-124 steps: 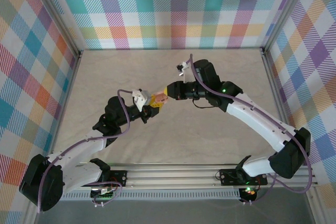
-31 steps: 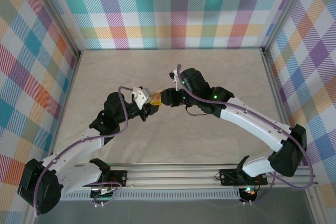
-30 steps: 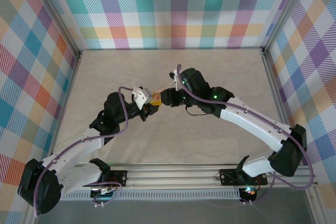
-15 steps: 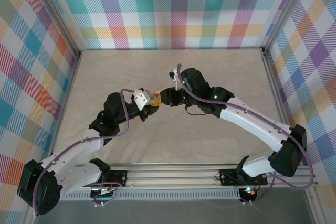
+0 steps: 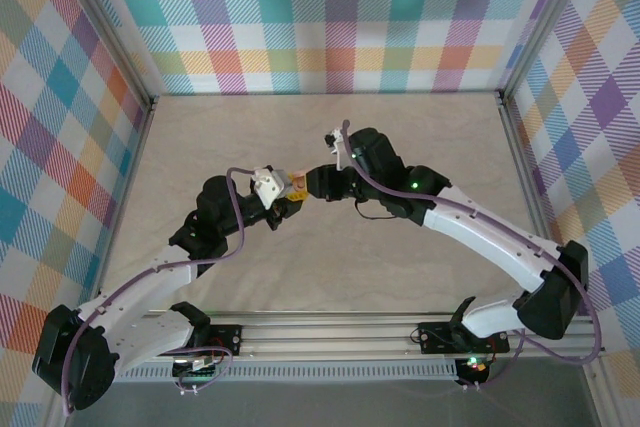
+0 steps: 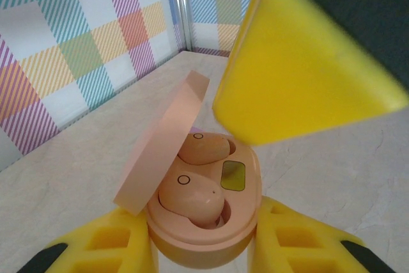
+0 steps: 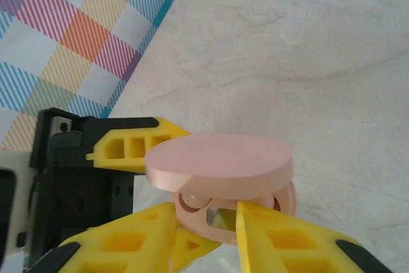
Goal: Insert wireless bluetooth earbuds into charging case
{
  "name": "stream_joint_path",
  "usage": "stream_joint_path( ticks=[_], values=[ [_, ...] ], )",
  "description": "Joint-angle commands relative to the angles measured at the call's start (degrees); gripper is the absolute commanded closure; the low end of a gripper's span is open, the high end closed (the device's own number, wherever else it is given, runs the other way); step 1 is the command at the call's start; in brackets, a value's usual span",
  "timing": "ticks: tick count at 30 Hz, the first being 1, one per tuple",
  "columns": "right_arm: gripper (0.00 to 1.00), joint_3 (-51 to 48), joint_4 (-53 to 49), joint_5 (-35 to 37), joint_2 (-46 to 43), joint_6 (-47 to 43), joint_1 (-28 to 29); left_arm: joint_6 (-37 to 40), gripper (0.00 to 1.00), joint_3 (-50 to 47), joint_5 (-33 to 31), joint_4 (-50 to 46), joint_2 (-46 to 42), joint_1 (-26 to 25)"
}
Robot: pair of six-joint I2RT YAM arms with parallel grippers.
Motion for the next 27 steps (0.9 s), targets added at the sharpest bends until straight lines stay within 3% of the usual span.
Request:
stream_joint_path(
  ticks=[1,8,15,27],
  values=[
    [0.68,3.28,-1.34,-0.67,-3.26,-1.00,-1.12,-1.71,0.93,0.98,1.63,1.87,1.14,-0.75],
    [0.67,7.30,-5.99,-1.47,-4.42,-4.49,-4.94,-3.93,0.92,1.40,4.95,3.42,2.75,-0.63],
    [0.63,9.32,-8.07,-6.11,0.52,-5.73,-7.91,-3.65,0.92,2.61,9.72,3.16,3.39,-0.64],
    [0.63,6.64,-8.58,-12.92,2.56,-4.89,-8.76,-4.71,0.92,4.26,8.63,3.03,2.93,-0.64]
  ],
)
